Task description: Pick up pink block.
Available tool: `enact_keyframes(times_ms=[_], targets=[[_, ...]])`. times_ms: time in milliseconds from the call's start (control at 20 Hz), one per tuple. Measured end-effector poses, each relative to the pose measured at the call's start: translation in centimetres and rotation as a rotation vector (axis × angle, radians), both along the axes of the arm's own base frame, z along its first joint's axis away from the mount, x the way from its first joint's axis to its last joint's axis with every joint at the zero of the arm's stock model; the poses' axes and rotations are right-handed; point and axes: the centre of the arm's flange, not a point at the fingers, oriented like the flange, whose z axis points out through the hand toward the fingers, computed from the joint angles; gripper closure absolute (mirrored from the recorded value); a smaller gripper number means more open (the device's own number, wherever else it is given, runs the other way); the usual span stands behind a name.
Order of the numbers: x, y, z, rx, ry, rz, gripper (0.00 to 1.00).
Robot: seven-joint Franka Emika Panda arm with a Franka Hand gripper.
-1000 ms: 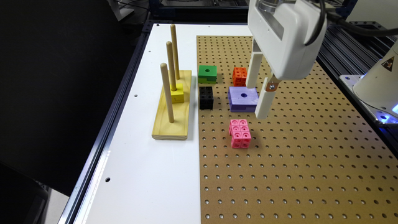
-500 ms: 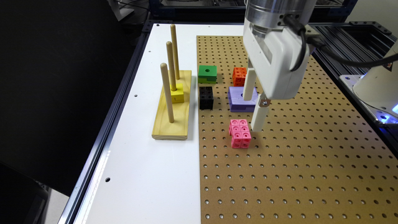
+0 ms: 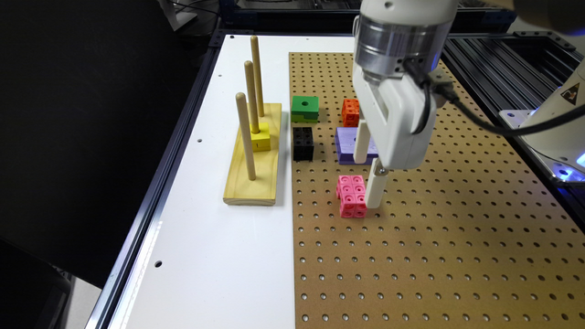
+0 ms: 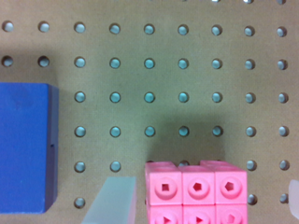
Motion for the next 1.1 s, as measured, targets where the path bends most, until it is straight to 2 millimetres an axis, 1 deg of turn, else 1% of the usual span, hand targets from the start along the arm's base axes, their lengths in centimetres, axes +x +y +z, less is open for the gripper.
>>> enact_keyframes(times_ms=[550,750,950,1050,1100], targets=[[0.5,-0.7,0.1,-0.005,-0.007,-0.006,0.0],[0.5,-0.7,-0.9,0.0,-0.003,-0.007,0.0],[0.4,-0.7,-1.5,0.002,0.001,-0.008,0.0],[0.4,-0.7,-2.4,0.005,0.005,-0.008,0.0],[0.4,-0.8,-3.1,0.007,0.005,-0.007,0.0]])
